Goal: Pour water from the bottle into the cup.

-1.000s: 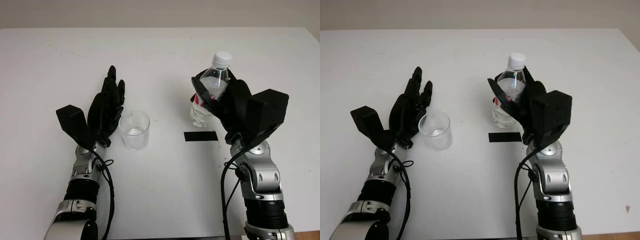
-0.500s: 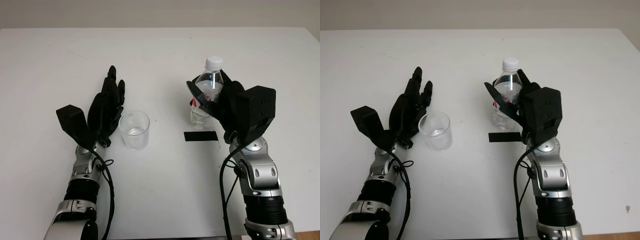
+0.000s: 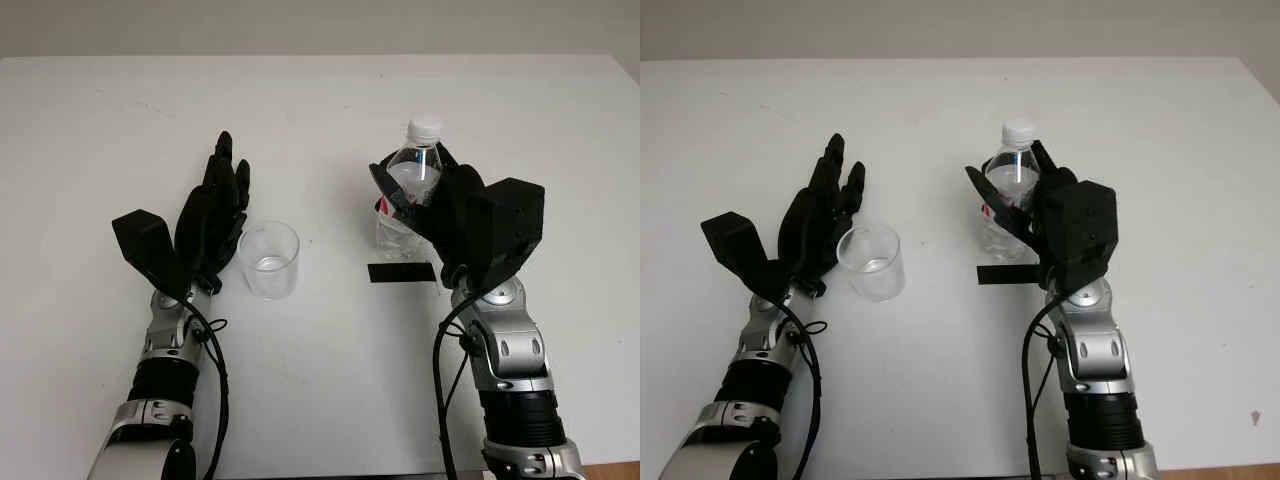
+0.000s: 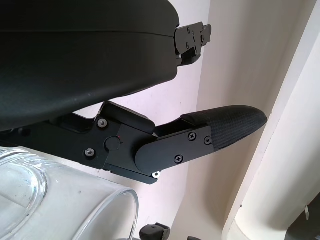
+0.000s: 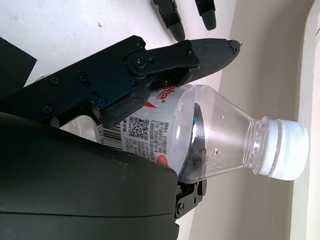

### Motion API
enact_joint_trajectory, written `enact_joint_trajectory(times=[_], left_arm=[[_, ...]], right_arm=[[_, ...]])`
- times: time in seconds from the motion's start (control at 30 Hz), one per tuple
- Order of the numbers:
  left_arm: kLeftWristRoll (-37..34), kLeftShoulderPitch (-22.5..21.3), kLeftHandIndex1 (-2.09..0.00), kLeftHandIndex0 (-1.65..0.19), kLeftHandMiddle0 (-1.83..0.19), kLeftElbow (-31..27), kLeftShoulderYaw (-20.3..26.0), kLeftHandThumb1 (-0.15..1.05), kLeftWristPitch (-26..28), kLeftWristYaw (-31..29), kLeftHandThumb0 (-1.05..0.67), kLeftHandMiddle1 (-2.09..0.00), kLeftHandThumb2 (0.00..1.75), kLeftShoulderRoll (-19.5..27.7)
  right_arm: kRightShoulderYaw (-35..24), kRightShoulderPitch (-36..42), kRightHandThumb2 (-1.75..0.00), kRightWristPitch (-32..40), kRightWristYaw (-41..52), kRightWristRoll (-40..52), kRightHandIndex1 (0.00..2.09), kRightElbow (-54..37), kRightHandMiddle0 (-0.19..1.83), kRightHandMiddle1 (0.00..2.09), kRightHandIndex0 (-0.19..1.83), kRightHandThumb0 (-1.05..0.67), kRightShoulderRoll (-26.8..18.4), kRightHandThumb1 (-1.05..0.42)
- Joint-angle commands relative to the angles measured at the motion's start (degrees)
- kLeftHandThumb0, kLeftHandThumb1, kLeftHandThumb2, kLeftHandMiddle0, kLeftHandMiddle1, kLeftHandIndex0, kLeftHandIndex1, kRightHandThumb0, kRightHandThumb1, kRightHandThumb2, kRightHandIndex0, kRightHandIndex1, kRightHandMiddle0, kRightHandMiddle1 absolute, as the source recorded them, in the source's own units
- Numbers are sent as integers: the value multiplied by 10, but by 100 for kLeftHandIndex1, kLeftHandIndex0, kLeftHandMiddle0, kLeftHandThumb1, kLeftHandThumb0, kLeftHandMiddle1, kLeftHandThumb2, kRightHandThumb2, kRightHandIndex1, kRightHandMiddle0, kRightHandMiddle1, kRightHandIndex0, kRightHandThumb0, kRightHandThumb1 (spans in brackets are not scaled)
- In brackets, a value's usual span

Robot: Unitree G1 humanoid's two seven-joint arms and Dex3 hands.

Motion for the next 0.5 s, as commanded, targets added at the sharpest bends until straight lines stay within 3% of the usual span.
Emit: enact_joint_trajectory(times=[0.0,0.47], left_arm=[[-1,27,-4,18,14,14,1,105,4,-2,-86,-5,72,2],[-1,25,-5,17,13,15,2,105,5,-2,-85,-6,71,3]], right_arm=[[-2,4,-36,-17,0,2,209,3,124,209,149,-42,2,-105],[-1,13,-35,-7,1,3,209,-9,121,209,148,-43,0,-105]])
